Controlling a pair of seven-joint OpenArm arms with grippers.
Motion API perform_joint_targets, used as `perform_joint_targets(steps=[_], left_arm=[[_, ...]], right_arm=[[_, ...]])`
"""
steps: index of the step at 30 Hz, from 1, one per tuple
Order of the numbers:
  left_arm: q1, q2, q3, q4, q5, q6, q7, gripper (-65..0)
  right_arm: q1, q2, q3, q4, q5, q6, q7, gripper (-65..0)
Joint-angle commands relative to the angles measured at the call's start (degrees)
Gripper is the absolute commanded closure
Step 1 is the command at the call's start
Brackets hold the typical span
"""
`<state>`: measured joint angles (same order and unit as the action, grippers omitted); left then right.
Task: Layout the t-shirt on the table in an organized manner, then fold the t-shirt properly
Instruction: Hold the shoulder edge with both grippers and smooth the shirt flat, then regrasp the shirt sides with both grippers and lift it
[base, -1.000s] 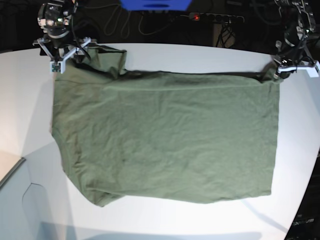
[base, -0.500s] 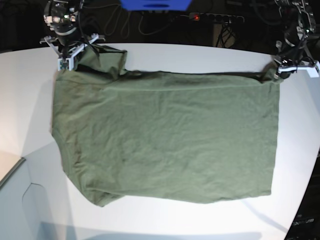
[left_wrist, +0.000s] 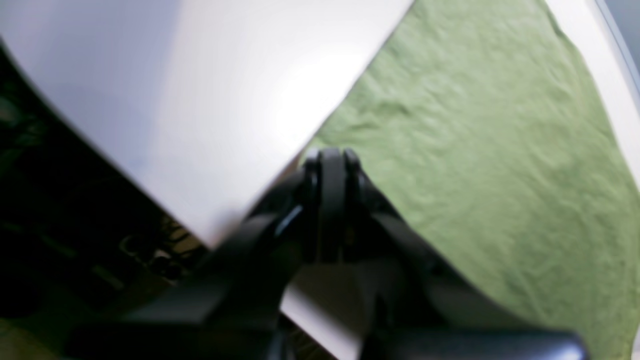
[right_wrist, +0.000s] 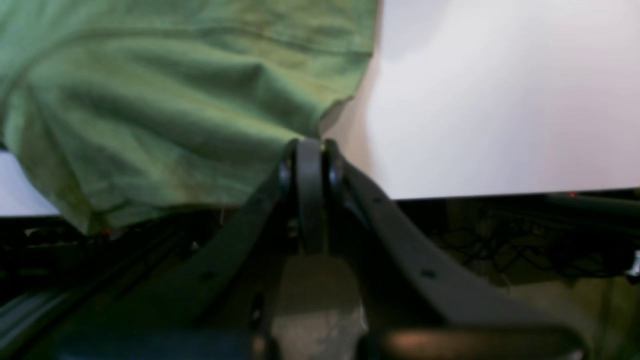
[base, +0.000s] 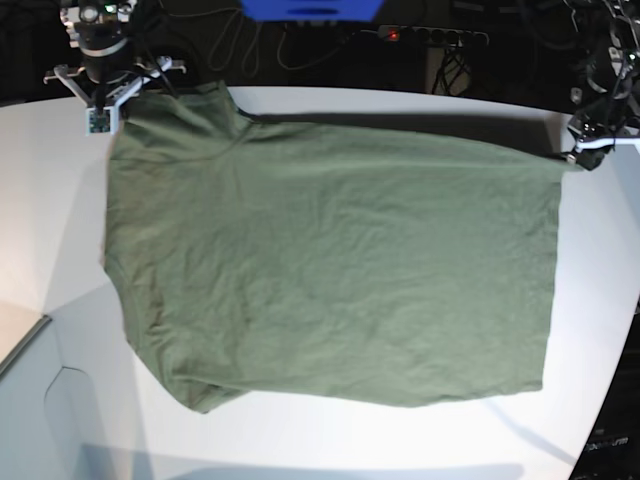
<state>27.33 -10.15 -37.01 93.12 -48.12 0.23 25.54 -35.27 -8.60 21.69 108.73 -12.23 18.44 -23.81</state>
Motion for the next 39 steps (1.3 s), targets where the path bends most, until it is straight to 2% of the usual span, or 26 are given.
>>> perform_joint_targets(steps=[1,7,15,25,26,29,31,39], left_arm=[[0.6,-0.8,-0.9,1.1,-0.2,-0.3,-1.3,-0.2],[0.6,-0.6,-2.0,-0.2,0.2,-0.3,-1.3,-0.2],[0.4,-1.3,-2.2,-4.4,0.2,-0.3,-1.5,-0.2],[0.3,-1.9,-2.8,-4.6,0.2,-0.4,-1.5,-0.2],[0.3,-1.9,-2.8,-4.5,0.2,-0.9,-1.5,-0.2],[0.5,-1.5,-2.9,-4.4,0.2,-5.6,-1.4,-0.2],[0.5,-1.4,-2.9,-4.5,0.2,-7.7,-1.4,-0.2],[0.3,-1.8,-2.9,-8.7,0.2,-8.6,-1.3,-0.5]], right_arm=[[-0.5,0.1,0.2,1.6,0.2,0.7,1.4,0.0],[-1.9,0.4,0.2,2.9,5.7,0.7,1.4,0.0],[-2.1,0.4,-0.3,2.7,5.8,0.7,1.4,0.0],[-3.0,0.3,-0.3,-0.3,5.8,0.8,1.4,0.0],[-3.0,0.3,-0.3,-0.2,5.8,0.8,1.4,0.0],[-3.2,0.3,-0.3,0.2,6.9,0.8,1.5,0.0],[-3.2,0.4,-0.1,0.2,8.1,0.8,1.5,0.0],[-3.0,0.5,-0.3,-0.2,8.0,0.8,1.4,0.0]])
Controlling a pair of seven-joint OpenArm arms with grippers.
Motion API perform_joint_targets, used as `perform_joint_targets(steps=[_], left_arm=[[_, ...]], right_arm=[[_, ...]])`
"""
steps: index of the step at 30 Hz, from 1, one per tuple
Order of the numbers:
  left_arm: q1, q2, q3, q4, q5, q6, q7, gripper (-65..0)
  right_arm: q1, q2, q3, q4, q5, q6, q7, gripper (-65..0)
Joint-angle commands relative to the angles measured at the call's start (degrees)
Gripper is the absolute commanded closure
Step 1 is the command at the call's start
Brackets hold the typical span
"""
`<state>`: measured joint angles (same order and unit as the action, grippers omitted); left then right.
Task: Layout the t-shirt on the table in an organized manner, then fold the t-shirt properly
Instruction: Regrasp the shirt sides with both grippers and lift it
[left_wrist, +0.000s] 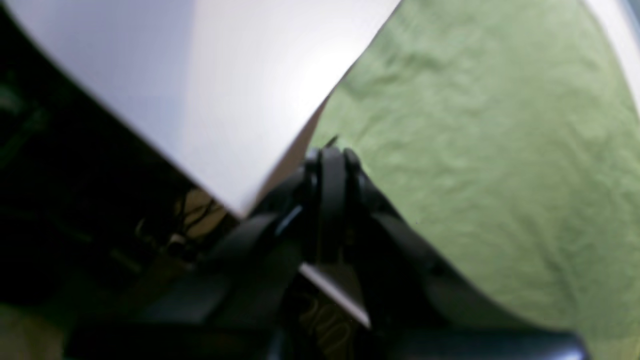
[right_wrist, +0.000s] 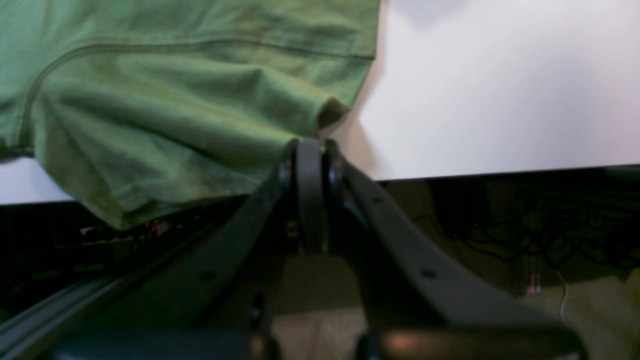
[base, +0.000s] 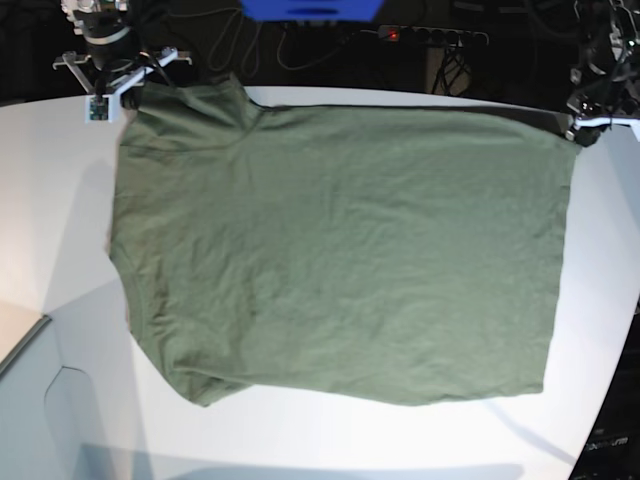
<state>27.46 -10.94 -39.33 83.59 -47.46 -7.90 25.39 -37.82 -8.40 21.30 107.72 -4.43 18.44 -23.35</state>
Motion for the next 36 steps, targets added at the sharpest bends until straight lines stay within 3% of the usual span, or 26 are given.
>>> perform_joint_targets(steps=[1,4,9,12,19,25,31,36], left_arm=[[0.2,-1.1,-0.5,0.3,-0.4,-0.5,-1.1,-0.6],[0.5,-1.1,-0.5,0.7,-0.6,-0.5,-0.9,-4.5],[0.0,-0.6,-5.4,2.3,-0.7,-0.5,4.7,-22.6],[-1.7,-0.4,-9.2,4.7,-0.9,-0.5,7.1,-23.4],[-11.4,-0.5,-9.7,5.2,-0.4,-0.5,11.8,-23.7],[-23.7,0.6,-1.5,-2.1,3.6,-0.1,11.1,-23.7],[-32.5,0.7,5.2,-15.3,13.8,-0.1,4.7,-23.7],[-34.3,0.5,6.8,-27.0,19.1,-0.3,-3.8,-23.7]], right_arm=[[-0.6,0.3,0.0,0.8,0.2,0.8,0.9,0.0],[-0.6,0.4,0.2,1.0,0.2,0.8,0.5,-4.8],[-0.6,0.7,0.5,1.1,-2.7,0.7,0.7,-27.3],[0.8,0.6,3.4,1.6,-2.9,0.7,0.9,-35.7],[11.5,2.5,5.0,1.2,-3.0,0.7,0.5,-36.7],[27.6,4.7,2.7,-9.0,-3.1,0.7,0.5,-36.7],[39.7,7.8,2.7,-25.5,-3.2,0.7,0.7,-36.7],[42.9,10.5,2.7,-36.2,-3.2,0.7,0.9,-36.6]])
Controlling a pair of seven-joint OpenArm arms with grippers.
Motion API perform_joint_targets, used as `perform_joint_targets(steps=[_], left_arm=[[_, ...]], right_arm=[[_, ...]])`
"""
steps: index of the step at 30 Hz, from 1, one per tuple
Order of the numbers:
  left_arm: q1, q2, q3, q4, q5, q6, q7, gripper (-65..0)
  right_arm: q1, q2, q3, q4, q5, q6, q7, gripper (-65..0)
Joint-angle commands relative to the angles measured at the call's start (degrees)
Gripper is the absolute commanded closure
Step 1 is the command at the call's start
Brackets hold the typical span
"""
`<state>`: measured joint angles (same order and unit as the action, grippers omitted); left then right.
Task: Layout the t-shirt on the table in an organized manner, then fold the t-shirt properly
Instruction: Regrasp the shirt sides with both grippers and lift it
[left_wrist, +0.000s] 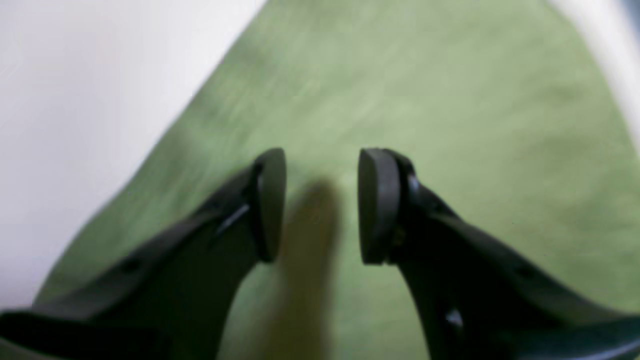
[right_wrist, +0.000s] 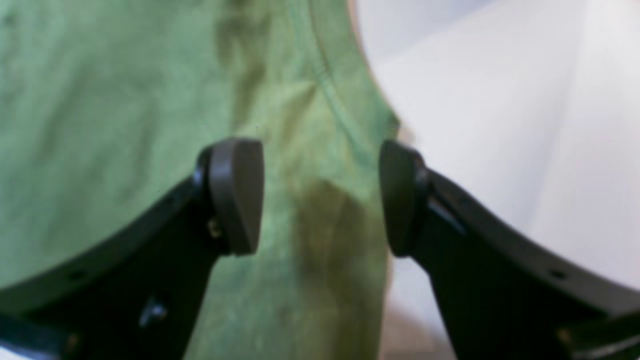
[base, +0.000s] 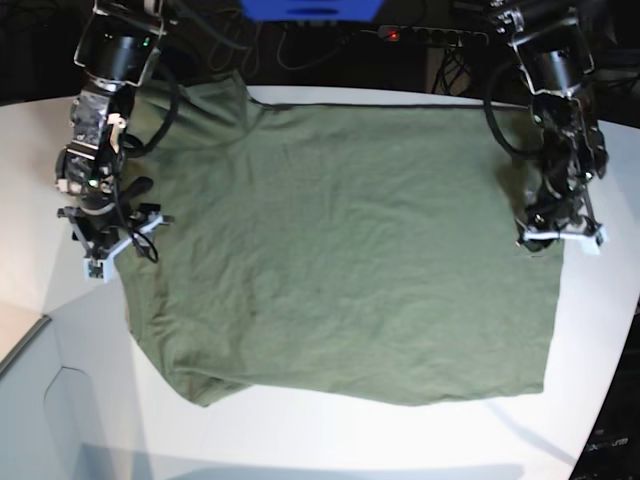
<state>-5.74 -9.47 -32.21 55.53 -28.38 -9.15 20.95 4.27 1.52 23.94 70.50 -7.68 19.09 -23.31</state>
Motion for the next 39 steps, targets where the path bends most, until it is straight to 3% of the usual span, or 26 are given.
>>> perform_joint_targets(steps=[1,5,11,20,24,30,35,39], left_arm=[[-1.1,-1.0,-0.3,-0.9,0.8,0.8,-0.6,-23.7],[-0.8,-1.4,-0.3,-6.7,2.8,0.8,-4.2,-23.8],[3.8,-3.0,-0.6,-6.9,2.7,0.8,-4.7,-23.8],[13.8,-2.9,-0.7,3.0,2.6,0.8,-4.5,-23.8],[16.9,-2.8,-0.7,6.4,2.6,0.8,-4.5,-23.8],[18.7,-2.8,-0.7,10.4,2.6,0.8,-4.5,-23.8],[18.4,-2.8,-0.7,10.3,2.6,0.8,-4.5,-23.8],[18.3,-2.4,-0.7,10.4,2.6,0.8,-4.5,-23.8]], right_arm=[[0.8,0.5,0.1,-0.2,0.1,0.0,0.9,-36.6],[-1.8,1.7,0.0,-2.3,0.1,0.0,0.9,-36.6],[-8.8,1.8,0.0,-1.0,0.1,0.0,0.9,-36.6],[-24.4,-0.3,-2.6,16.4,0.2,0.0,1.0,-36.6],[-27.5,-0.3,-4.6,21.2,0.2,0.0,1.0,-36.6],[-26.5,-0.2,-3.7,27.1,0.3,0.0,1.0,-36.8],[-18.2,0.2,-2.9,27.0,0.3,0.0,0.8,-36.9],[-7.6,1.0,-4.1,20.5,0.3,0.0,0.8,-36.9]])
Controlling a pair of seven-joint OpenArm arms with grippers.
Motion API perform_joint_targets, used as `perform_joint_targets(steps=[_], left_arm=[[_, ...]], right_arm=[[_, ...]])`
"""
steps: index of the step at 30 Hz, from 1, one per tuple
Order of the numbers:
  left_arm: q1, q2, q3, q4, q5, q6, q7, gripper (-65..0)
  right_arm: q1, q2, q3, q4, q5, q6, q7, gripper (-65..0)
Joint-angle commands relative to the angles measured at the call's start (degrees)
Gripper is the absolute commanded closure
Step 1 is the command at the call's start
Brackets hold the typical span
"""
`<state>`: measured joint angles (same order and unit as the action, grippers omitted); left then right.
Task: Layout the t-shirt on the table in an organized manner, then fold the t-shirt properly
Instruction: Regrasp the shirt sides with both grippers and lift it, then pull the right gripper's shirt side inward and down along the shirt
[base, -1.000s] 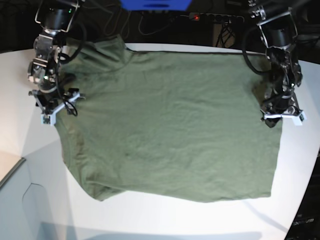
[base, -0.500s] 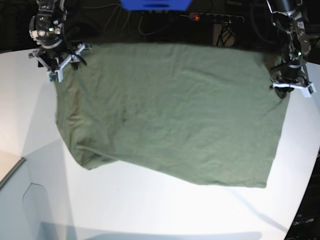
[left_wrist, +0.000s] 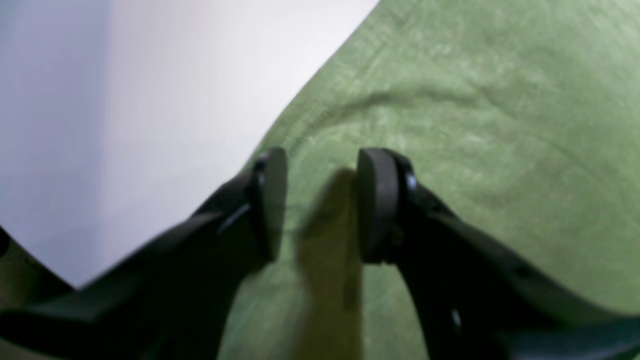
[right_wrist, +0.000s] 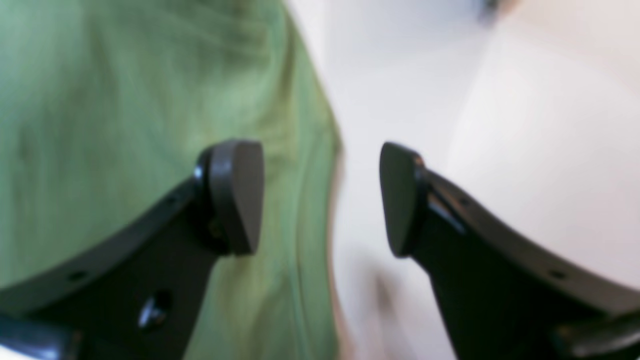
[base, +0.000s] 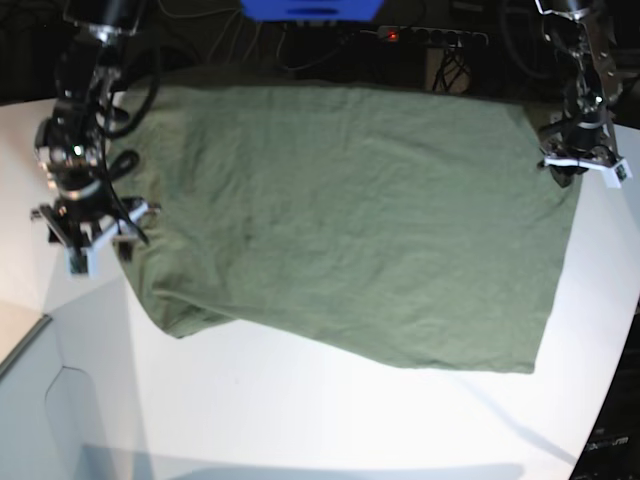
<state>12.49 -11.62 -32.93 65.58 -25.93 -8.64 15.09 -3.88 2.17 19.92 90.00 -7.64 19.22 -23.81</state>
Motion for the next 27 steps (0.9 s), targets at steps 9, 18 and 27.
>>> perform_joint_targets(steps=[9,18,27], left_arm=[[-0.1,0.1,0.0,0.3,0.1,0.2,1.4,-23.8],[0.0,0.1,0.0,0.5,0.1,0.2,1.4,-23.8],[0.0,0.1,0.0,0.3,0.1,0.2,1.4,-23.8]], right_arm=[[25.4,3.9,-5.5,-31.8,0.1,-0.1,2.0,-36.9],[32.9,7.2,-5.5,-54.0,0.0,-0.5,19.3,-36.9],[32.8,8.3,-5.5,-63.8,0.0,-0.5,25.9,-36.5]])
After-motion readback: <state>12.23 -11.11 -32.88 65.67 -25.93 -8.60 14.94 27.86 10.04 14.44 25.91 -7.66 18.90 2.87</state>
